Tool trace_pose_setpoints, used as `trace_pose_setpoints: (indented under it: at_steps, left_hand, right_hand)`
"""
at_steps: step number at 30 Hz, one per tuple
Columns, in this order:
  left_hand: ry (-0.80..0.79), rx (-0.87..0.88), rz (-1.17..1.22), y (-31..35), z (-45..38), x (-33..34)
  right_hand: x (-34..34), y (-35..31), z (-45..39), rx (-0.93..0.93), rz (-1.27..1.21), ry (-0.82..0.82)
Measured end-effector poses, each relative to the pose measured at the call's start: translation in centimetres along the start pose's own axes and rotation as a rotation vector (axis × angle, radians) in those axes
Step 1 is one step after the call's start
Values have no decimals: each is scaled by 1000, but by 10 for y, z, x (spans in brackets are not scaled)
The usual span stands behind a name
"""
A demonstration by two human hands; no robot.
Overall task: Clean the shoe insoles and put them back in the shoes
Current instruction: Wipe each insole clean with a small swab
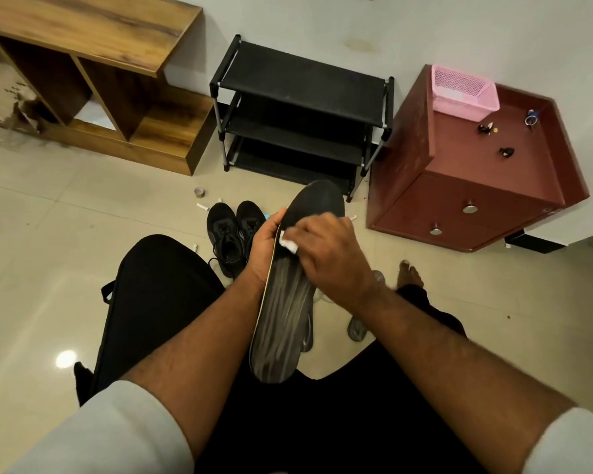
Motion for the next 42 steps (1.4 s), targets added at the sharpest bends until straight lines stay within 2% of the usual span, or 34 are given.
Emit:
trace_pose_setpoints:
  at_steps: [3,5,7,11,16,18,22,27,30,35,37,40,42]
  left_hand:
    - [3,19,23,4,2,-1]
    - [-25,-41,20,-3,4,1]
    - [-74,-92,-16,-7,14,10]
    - [-73,-67,-97,-2,30,23]
    - [-31,-18,-113,4,30,21]
    - [-76,-20,-103,5,25,18]
    - [-100,-56,-147,-4,16,10]
    - [-65,-19,-110,-12,10,0]
    - [-27,50,-116,-10,3,-5]
    - [-62,26,-168,-17,3,-1]
    - [-58,51,-163,-14,3,-1]
    - [-63,96,-113,-9,3,-3]
    - [-63,115,-119,-6,1,-5]
  right_hand:
    - [0,-1,5,-107,44,-12]
    - [-7,11,-6,-129,128,-30]
    - [-19,31,-21,-79,187,-20]
    - [-33,65,-40,32,256,-22]
    - [-31,59,-15,-73,217,-61]
    - [-32,67,-3,-31,213,-44]
    - [-29,69,-5,181,11,61]
    - [-7,17,-22,240,-281,117]
    - [-2,19,-27,314,-299,158]
    - [-11,60,-36,604,-285,278]
    - [-11,54,-43,577,-296,263]
    - [-6,30,-51,439,-379,179]
    - [-6,28,-52,428,-408,175]
Point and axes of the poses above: each hand's wrist, its own z-axis away from the middle knuckle, its own x-axis out of the palm, y = z × x, the point moved 6 cm from there along -z, towards the middle knuckle, and after that the axes turned 1 degree about x, right-handed, at the moved point
